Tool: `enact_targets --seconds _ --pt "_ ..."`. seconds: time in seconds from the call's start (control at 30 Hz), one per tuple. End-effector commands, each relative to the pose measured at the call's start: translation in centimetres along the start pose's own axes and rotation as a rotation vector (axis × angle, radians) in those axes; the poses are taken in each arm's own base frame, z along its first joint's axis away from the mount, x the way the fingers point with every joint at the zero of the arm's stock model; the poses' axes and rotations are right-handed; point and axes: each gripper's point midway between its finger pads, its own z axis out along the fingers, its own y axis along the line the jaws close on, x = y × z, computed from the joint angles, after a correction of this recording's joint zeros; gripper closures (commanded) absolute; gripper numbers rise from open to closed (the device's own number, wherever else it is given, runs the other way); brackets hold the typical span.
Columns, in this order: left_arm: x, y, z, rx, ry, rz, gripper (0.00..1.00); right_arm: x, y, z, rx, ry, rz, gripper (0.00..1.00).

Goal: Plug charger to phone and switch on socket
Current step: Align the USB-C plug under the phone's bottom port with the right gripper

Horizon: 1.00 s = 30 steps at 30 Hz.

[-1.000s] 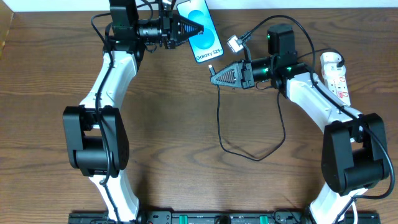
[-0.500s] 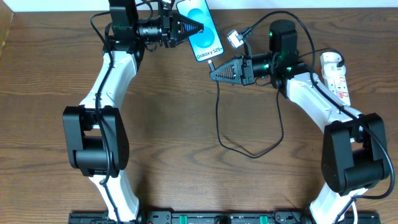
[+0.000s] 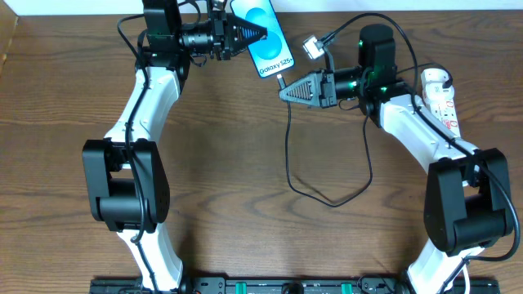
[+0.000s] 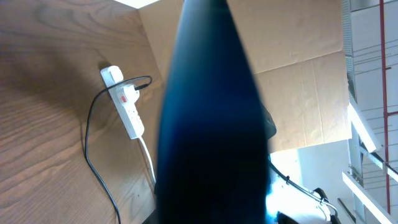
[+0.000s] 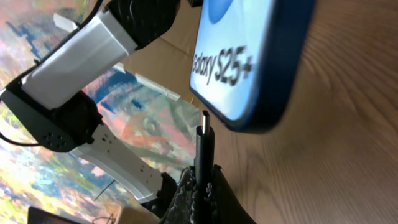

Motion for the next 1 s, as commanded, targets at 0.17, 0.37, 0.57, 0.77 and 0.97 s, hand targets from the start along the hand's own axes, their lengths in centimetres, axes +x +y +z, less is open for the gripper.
enact_targets --seconds 0.17,0.37,0.57,0.77,0.97 --pt "-0.07 -1.61 -0.10 0.011 0.005 0.048 0.93 -0.49 0.20 -0.39 0.007 -0.011 -0.006 0.99" --pt "-0.05 -1.62 -0.07 0.011 0.005 0.044 0.93 -0.50 0.14 -0.24 0.011 -0.012 -0.006 0.99" --pt "-0.05 -1.62 -0.07 0.011 0.005 0.033 0.93 -0.67 -0.13 -0.24 0.026 -0.022 0.007 0.99" --pt "-0.02 -1.64 -0.01 0.012 0.007 0.030 0.93 -0.78 -0.29 -0.25 0.036 -0.029 0.013 0.99" --pt "0.14 -1.71 0.31 0.014 0.014 0.031 0.93 -0.72 -0.22 -0.08 0.033 -0.025 0.011 0.99"
